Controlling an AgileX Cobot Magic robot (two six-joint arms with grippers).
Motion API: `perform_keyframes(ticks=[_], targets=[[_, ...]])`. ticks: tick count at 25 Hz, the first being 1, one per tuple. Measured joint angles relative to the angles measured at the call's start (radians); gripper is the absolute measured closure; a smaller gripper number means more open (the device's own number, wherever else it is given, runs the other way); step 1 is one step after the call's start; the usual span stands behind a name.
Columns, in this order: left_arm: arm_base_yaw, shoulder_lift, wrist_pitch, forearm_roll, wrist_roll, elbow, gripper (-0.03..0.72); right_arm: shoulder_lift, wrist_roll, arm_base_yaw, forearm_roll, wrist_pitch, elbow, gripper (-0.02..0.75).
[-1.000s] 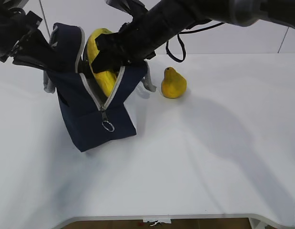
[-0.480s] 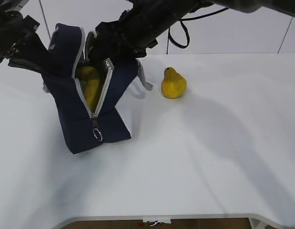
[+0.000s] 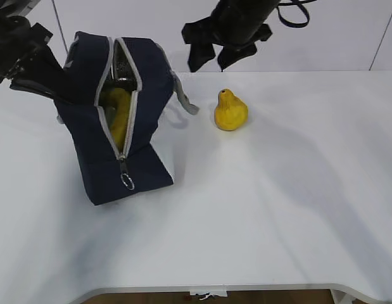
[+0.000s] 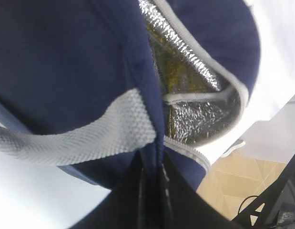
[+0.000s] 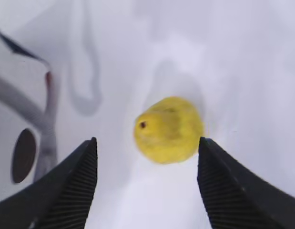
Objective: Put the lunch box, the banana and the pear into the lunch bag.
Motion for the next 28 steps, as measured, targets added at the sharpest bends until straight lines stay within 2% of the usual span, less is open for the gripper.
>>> perform_keyframes(ticks=[3,8,15,28], targets=[[0.0,0.0,0.0,0.0,0.0,0.0,0.694,0.006,0.056,-0.04,-0.071,-0.003,-0.001,0.228],[0.0,0.0,0.001,0.0,0.0,0.0,0.694,0.029,0.076,-0.091,-0.094,-0.063,-0.002,0.229],[0.0,0.0,0.001,0.0,0.0,0.0,0.694,0.097,0.034,-0.091,-0.011,-0.138,-0.002,0.234],[0.0,0.0,0.001,0.001,0.0,0.0,0.694,0.185,0.006,-0.091,-0.007,-0.164,-0.003,0.247]])
